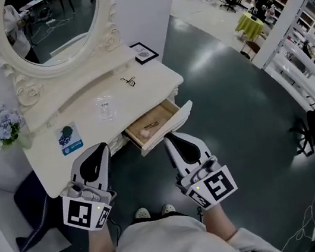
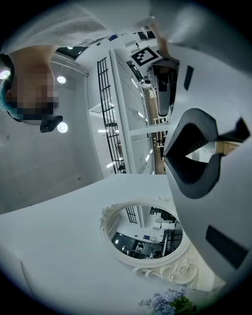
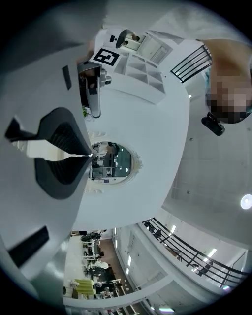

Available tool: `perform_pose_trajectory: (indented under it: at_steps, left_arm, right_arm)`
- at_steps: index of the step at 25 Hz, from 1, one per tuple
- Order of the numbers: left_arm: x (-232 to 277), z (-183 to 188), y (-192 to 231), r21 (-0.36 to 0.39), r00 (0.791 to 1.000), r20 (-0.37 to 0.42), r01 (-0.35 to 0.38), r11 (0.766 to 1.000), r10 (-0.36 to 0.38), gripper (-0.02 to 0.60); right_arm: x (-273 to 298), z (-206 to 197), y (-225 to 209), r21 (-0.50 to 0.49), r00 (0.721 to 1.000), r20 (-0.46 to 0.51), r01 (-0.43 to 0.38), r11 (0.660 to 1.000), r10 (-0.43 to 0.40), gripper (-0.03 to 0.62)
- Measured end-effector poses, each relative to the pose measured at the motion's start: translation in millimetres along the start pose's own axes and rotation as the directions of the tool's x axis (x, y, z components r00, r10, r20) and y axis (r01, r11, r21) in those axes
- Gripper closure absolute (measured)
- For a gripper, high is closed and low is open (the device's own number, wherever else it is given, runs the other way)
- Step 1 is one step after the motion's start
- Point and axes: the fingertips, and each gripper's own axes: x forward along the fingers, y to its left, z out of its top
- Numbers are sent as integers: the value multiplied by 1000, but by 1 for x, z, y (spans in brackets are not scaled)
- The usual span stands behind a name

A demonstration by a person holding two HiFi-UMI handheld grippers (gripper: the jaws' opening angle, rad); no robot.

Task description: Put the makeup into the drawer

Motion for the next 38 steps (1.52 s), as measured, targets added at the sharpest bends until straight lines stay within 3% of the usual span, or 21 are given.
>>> perform_pose_trajectory:
  at_steps: [8,17,38]
  left_arm:
    - [-6,-3,10,4,998,16,59,998,-59,570]
    - [19,-15,23,-11,998,21,61,998,-61,570]
    - [175,-31,59,31,996,63,-65,997,63,570]
  right_arm:
    - [1,-2,6,2,998,7,65,998,-65,568]
    - [16,-11,-18,6,996,2,84,996,-84,568]
    - [121,-21,-168,23,997,45,-57,998,56,568]
